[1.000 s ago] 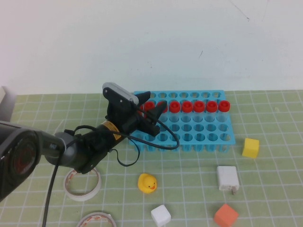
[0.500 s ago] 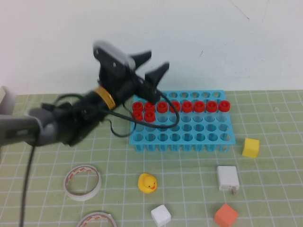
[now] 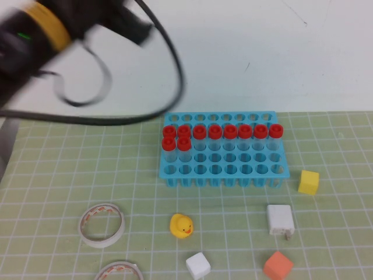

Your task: Place the test tubes

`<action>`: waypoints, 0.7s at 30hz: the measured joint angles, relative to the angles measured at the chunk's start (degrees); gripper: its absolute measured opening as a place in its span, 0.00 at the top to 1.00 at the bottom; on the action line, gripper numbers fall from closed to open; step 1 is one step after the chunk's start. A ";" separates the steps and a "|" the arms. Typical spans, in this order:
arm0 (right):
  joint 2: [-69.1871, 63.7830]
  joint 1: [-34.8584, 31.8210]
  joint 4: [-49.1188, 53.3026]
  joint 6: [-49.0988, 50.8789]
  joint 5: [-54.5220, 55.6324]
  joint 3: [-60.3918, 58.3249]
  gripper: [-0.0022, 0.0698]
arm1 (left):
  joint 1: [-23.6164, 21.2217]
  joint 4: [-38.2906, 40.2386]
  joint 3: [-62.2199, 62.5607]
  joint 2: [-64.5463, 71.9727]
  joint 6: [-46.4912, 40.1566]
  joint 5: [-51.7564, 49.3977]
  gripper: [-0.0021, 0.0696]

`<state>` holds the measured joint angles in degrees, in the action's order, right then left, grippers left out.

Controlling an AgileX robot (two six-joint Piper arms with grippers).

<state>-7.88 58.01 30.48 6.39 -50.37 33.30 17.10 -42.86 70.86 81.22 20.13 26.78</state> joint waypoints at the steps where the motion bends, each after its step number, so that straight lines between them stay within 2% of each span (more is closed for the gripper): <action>1: 0.00 0.00 0.00 0.00 0.00 0.00 0.97 | 0.00 -1.02 0.00 -2.28 0.22 -3.75 0.89; 5: 0.00 0.00 0.00 0.00 0.00 0.00 0.97 | 0.00 -2.87 -0.13 -11.50 2.39 -20.10 0.95; 8: 0.00 0.00 0.00 0.00 0.00 0.00 0.97 | 0.00 -2.87 -2.25 -17.40 2.39 -26.78 0.96; 13: 0.00 0.00 0.00 0.00 0.00 0.00 0.97 | 0.00 -3.01 -9.08 -27.22 2.66 -28.88 0.97; 21: 0.00 0.00 0.00 0.00 0.00 0.00 0.97 | 0.00 -2.91 -26.81 -46.47 7.51 -30.62 0.97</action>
<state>-7.88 58.01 30.48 6.39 -50.37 33.30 17.10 -45.77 44.05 34.75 27.64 -3.84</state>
